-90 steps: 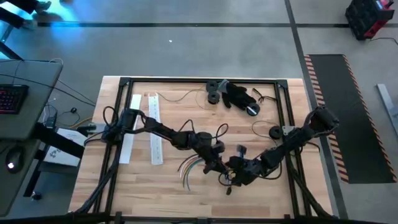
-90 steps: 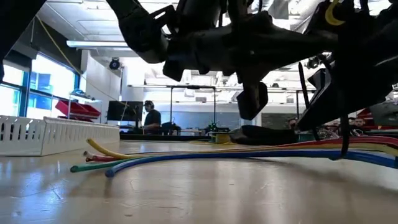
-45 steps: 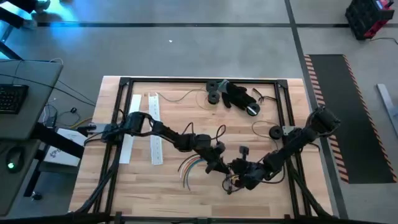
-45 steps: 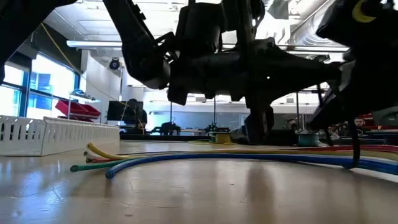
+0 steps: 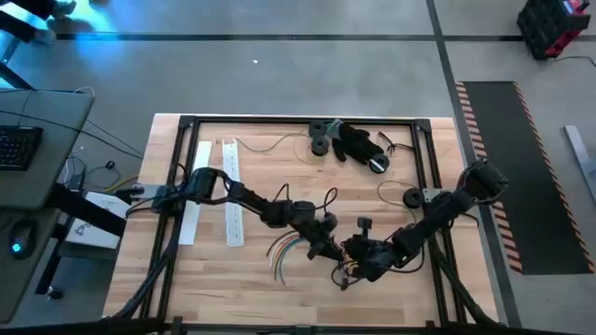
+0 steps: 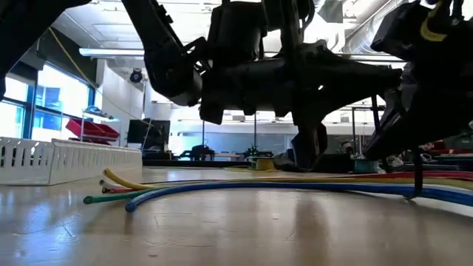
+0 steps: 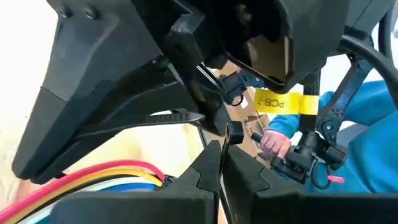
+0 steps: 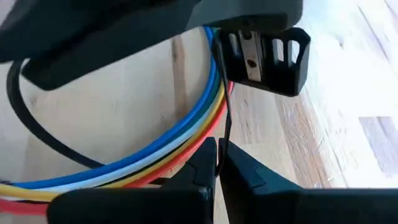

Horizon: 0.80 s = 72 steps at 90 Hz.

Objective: Ziptie cables
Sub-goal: Wrap the cables together using a black zip tie

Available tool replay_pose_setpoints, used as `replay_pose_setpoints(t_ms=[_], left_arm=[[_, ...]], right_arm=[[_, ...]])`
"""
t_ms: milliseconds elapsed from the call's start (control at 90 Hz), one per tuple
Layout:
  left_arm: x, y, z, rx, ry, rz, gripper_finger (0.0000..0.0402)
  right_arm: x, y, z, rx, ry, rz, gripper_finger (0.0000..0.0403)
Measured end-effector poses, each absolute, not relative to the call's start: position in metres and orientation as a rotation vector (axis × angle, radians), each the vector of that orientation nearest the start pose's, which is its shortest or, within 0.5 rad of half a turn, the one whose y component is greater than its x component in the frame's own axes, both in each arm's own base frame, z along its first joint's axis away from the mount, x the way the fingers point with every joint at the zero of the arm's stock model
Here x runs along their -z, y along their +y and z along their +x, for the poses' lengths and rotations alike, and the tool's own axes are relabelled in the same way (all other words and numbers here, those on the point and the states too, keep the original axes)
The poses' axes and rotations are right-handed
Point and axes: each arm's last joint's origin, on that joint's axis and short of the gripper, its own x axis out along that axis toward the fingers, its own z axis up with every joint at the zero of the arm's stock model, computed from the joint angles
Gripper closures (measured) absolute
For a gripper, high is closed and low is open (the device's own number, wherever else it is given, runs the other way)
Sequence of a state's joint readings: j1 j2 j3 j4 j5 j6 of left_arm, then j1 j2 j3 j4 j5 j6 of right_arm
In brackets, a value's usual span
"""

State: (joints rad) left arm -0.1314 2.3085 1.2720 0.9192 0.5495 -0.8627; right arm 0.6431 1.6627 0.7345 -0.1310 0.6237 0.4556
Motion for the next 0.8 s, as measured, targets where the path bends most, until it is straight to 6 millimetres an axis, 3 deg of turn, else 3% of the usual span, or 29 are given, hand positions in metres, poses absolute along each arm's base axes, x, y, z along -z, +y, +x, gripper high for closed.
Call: replay_pose_setpoints(t_ms=[800], left_arm=[[-0.1071, -0.0760, 0.4597, 0.584, 0.411, -0.854, 0.0402]], right_arm=[[-0.1290, 0.1494, 0.2469, 0.098, 0.829, -0.320, 0.0403]])
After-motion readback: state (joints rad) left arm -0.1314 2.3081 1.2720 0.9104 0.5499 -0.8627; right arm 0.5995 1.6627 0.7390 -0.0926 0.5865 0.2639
